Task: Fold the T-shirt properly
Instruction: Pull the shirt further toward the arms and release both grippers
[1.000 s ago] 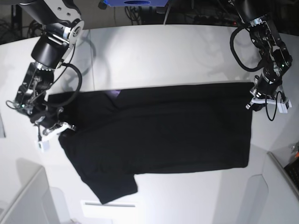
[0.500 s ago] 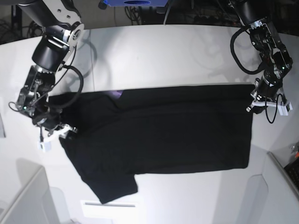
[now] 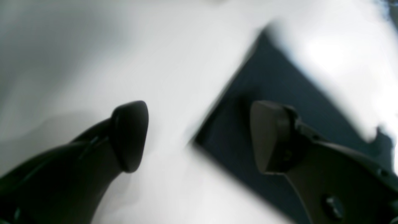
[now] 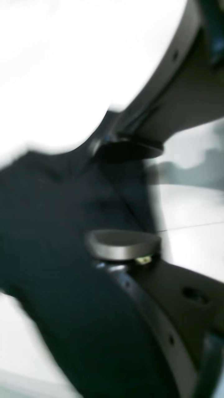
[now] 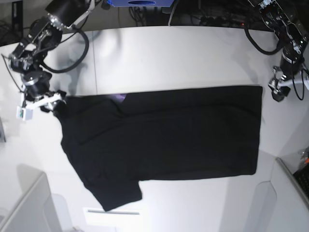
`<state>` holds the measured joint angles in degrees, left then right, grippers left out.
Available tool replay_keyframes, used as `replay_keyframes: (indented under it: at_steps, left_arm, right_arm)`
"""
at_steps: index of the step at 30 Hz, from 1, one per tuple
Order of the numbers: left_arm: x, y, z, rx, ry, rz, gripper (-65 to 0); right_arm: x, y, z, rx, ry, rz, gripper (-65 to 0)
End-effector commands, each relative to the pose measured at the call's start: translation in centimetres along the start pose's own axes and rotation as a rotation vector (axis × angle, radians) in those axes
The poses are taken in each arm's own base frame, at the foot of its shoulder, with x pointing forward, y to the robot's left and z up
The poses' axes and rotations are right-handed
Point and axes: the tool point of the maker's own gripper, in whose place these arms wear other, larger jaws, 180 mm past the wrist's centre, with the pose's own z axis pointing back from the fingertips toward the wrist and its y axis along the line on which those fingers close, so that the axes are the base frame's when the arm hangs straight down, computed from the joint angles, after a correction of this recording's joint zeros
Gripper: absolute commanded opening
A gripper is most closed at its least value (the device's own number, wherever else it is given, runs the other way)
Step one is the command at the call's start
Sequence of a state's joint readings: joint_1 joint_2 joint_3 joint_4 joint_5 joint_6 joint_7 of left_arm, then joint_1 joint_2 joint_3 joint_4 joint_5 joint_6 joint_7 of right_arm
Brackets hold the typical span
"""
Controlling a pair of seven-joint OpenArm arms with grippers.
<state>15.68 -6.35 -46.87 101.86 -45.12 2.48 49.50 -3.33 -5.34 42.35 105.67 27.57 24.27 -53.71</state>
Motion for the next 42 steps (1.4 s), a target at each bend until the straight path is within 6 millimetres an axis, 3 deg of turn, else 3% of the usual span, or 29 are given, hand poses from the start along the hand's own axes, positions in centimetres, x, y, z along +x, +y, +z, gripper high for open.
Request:
replay_keyframes:
  at_steps: [1,4,6,10,15,18,20,22,25,27,30,31,35,42]
  left_arm:
    - [0.8,-1.1,0.0,-0.047,-0.03,-0.008,-15.5]
    - [-1.4,1.4,-1.1,0.004,0.037,0.042,-15.5]
    - [-2.2,1.9,-1.9,0.015,0.06,0.071,-15.6]
    - [-3.3,2.1,-3.3,0.018,0.099,0.108,-15.6]
    - [-5.8,0.1,-5.0,-0.02,0.177,0.096,-15.8]
    - [-6.7,0.0,-5.8,-0.019,0.206,0.118,-16.0]
    - [-7.2,0.1,-6.2,-0.015,0.221,0.136,-20.6]
    - [-7.6,0.0,-6.6,-0.015,0.231,0.149,-29.5]
    - [-8.1,0.2,-7.0,-0.008,0.249,0.163,-50.8]
    - [-9.2,-0.7,-7.3,-0.024,0.285,0.132,-65.0]
    - [-9.6,-1.0,-7.3,-0.03,0.312,0.078,-65.0]
    - [-9.6,-1.0,-7.3,-0.03,0.314,0.069,-65.0]
    - [-9.5,-0.4,-6.6,-0.021,0.312,0.049,-65.0]
    - [-7.0,0.9,-4.1,-0.006,0.264,-0.067,-65.0]
  right_arm:
    - [0.6,0.3,0.5,0.011,-0.04,-0.005,-31.1]
    - [-2.4,-0.6,0.5,-0.005,0.022,-0.051,-31.4]
    - [-4.4,-1.7,-0.3,-0.014,0.071,-0.108,-31.5]
    - [-6.0,-3.6,-2.5,-0.023,0.11,-0.249,-31.5]
    - [-5.6,-4.8,-4.8,-0.005,0.142,-0.292,-31.7]
    - [-5.7,-5.2,-5.6,-0.016,0.147,-0.331,-31.7]
    - [-5.9,-5.7,-5.9,-0.036,0.134,-0.362,-31.7]
    - [-6.0,-5.7,-6.1,-0.035,0.127,-0.372,-31.7]
    - [-6.3,-5.9,-6.3,-0.041,0.123,-0.381,-32.3]
    - [-6.4,-6.0,-6.5,-0.044,0.113,-0.389,-38.6]
    - [-6.3,-6.2,-6.4,-0.046,0.1,-0.383,-60.9]
    - [-6.6,-6.3,-6.2,-0.05,0.103,-0.382,-65.0]
    - [-6.8,-6.5,-5.9,-0.057,0.107,-0.38,-65.0]
    - [-6.3,-7.6,-1.8,-0.115,0.112,-0.27,-65.0]
